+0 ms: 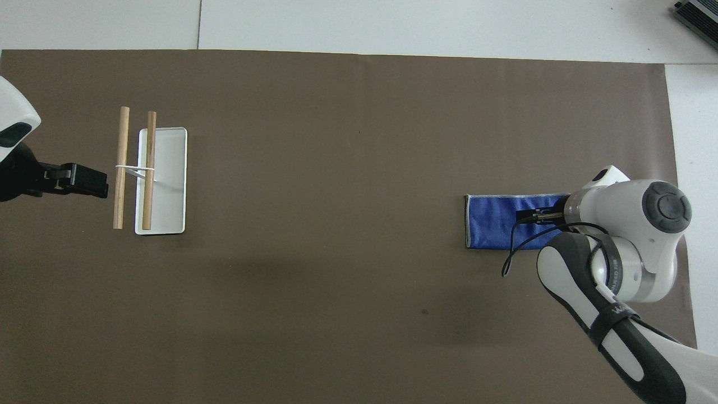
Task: Right arm passes towel to left arm to hang
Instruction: 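Reach the right gripper down to the blue towel's near edge, then close the right gripper on the blue towel's edge, then lift the towel with the right gripper while the left gripper rises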
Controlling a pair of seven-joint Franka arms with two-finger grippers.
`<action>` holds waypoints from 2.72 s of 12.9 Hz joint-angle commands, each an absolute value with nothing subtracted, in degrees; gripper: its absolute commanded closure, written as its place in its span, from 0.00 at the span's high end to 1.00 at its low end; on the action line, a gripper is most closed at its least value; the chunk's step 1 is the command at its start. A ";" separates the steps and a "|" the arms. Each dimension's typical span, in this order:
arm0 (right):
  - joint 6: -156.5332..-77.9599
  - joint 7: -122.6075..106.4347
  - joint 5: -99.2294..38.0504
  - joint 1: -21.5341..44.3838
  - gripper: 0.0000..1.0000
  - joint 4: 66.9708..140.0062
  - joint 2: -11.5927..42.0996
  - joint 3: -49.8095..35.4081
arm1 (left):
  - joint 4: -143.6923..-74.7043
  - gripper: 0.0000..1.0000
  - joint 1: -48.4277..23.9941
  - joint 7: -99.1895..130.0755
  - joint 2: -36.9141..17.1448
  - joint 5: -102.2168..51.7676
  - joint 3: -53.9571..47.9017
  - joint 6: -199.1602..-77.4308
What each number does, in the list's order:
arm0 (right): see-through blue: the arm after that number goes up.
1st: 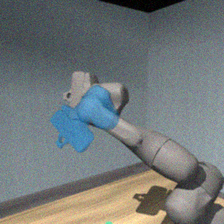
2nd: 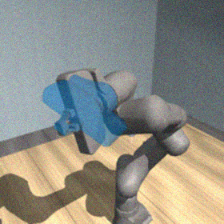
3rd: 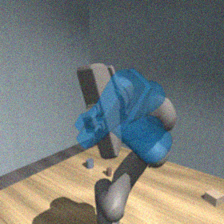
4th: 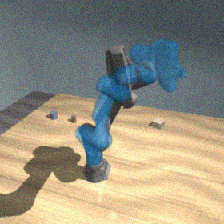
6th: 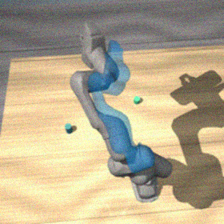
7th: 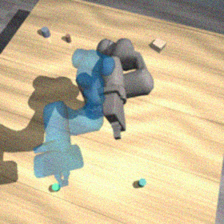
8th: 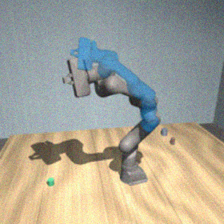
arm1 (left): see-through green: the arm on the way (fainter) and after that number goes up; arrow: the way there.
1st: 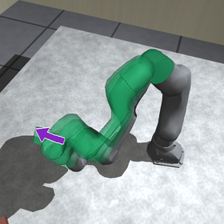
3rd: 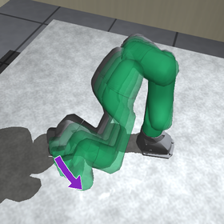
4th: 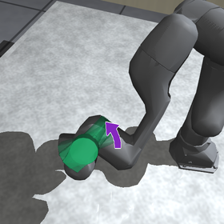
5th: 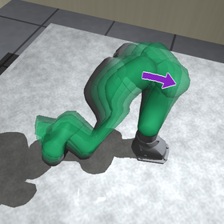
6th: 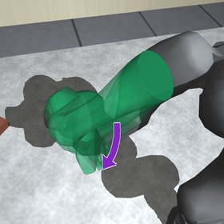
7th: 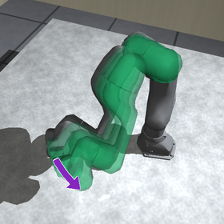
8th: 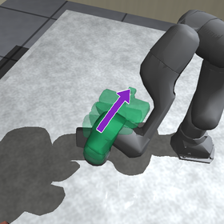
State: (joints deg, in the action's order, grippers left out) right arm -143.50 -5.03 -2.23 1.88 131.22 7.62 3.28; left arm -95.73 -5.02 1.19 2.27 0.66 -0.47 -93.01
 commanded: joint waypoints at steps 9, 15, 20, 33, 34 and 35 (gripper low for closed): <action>-148.27 -9.39 -7.12 3.43 1.00 134.12 8.61 2.81 | -97.82 1.00 -5.19 1.14 3.87 1.14 -0.26 -93.69; -148.89 -12.31 -7.12 2.11 0.72 134.30 8.61 2.90 | -97.91 1.00 -5.19 1.23 3.87 1.14 -0.26 -93.78; -148.62 -8.80 -7.12 2.81 0.00 133.51 8.79 2.81 | -97.91 1.00 -5.10 5.00 3.87 -0.26 -0.18 -94.74; -124.02 2.97 -21.31 2.90 0.00 107.50 4.66 -0.88 | -99.93 1.00 -5.10 5.54 4.92 -0.44 -0.09 -94.75; -124.01 4.73 -25.36 2.90 0.00 106.97 4.57 -1.14 | -100.11 1.00 -5.10 5.54 4.92 -0.44 -0.09 -94.75; -124.19 7.36 -30.10 2.90 0.00 106.35 4.66 -1.14 | -100.11 1.00 -5.10 6.41 5.01 -0.44 -0.09 -94.83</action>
State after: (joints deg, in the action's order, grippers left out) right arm -125.17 3.61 -24.42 3.43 108.22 4.08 -0.60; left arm -97.82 -5.01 5.19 3.03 0.24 -0.42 -93.63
